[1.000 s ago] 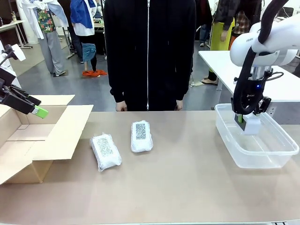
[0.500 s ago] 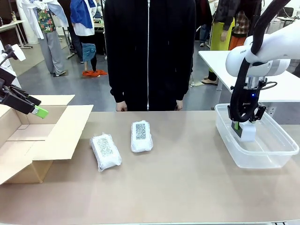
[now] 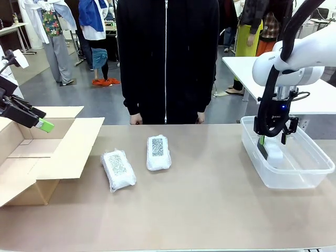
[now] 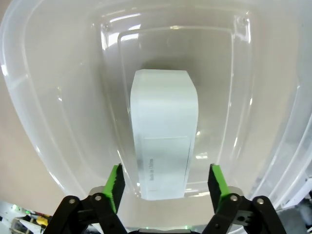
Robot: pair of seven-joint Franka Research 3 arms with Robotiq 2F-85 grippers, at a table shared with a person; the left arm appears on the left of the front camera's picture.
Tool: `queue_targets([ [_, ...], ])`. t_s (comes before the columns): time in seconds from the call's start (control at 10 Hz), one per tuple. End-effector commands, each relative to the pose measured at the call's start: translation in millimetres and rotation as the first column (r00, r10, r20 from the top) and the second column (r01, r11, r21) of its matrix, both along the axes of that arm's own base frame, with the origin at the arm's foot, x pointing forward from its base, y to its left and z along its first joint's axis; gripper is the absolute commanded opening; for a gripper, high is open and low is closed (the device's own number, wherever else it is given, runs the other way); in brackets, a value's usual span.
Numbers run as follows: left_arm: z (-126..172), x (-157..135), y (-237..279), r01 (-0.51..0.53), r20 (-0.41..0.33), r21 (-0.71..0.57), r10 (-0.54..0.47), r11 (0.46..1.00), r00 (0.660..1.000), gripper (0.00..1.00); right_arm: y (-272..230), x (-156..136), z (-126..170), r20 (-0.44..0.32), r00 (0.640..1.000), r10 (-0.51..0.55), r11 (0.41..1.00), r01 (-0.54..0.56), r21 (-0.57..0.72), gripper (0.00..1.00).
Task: Separate and place wrapped and unwrapped clocks.
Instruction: If the picked Digital clock is wrapped, place it in the Package Box ; if not, place it in the Organizing box.
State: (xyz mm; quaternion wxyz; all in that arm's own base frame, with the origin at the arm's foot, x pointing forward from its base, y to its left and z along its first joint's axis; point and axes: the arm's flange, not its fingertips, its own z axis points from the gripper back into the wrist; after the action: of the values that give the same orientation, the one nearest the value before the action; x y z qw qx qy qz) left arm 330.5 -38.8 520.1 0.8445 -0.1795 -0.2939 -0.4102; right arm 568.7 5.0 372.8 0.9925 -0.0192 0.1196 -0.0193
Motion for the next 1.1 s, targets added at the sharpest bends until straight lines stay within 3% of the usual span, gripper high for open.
queue_targets([
  [0.0,-1,2,0,0.013,0.003,-0.015,-0.013,1.0,1.0,1.0,-3,1,10,-0.032,0.999,0.035,0.999,-0.035,-0.005,1.0],
  [0.2,-1,2,0,0.013,0.003,-0.015,-0.013,1.0,1.0,1.0,-3,-6,25,-0.032,0.998,0.053,0.999,-0.053,0.012,1.0],
  [0.4,-1,2,0,0.013,0.003,-0.015,-0.013,1.0,1.0,1.0,-6,-29,69,-0.005,0.996,0.09,0.996,-0.09,0.007,1.0],
  [0.6,-1,2,0,0.013,0.003,-0.015,-0.013,1.0,1.0,1.0,-5,-51,111,0.019,0.998,0.06,0.998,-0.06,-0.01,1.0],
  [0.8,-1,2,0,0.013,0.003,-0.015,-0.013,1.0,1.0,1.0,-1,-81,146,0.081,0.996,0.027,1.0,-0.027,-0.002,1.0],
  [1.0,-1,2,0,0.013,0.003,-0.015,-0.013,1.0,1.0,1.0,2,-100,159,0.142,0.99,0.001,1.0,0.0,-0.011,1.0],
])
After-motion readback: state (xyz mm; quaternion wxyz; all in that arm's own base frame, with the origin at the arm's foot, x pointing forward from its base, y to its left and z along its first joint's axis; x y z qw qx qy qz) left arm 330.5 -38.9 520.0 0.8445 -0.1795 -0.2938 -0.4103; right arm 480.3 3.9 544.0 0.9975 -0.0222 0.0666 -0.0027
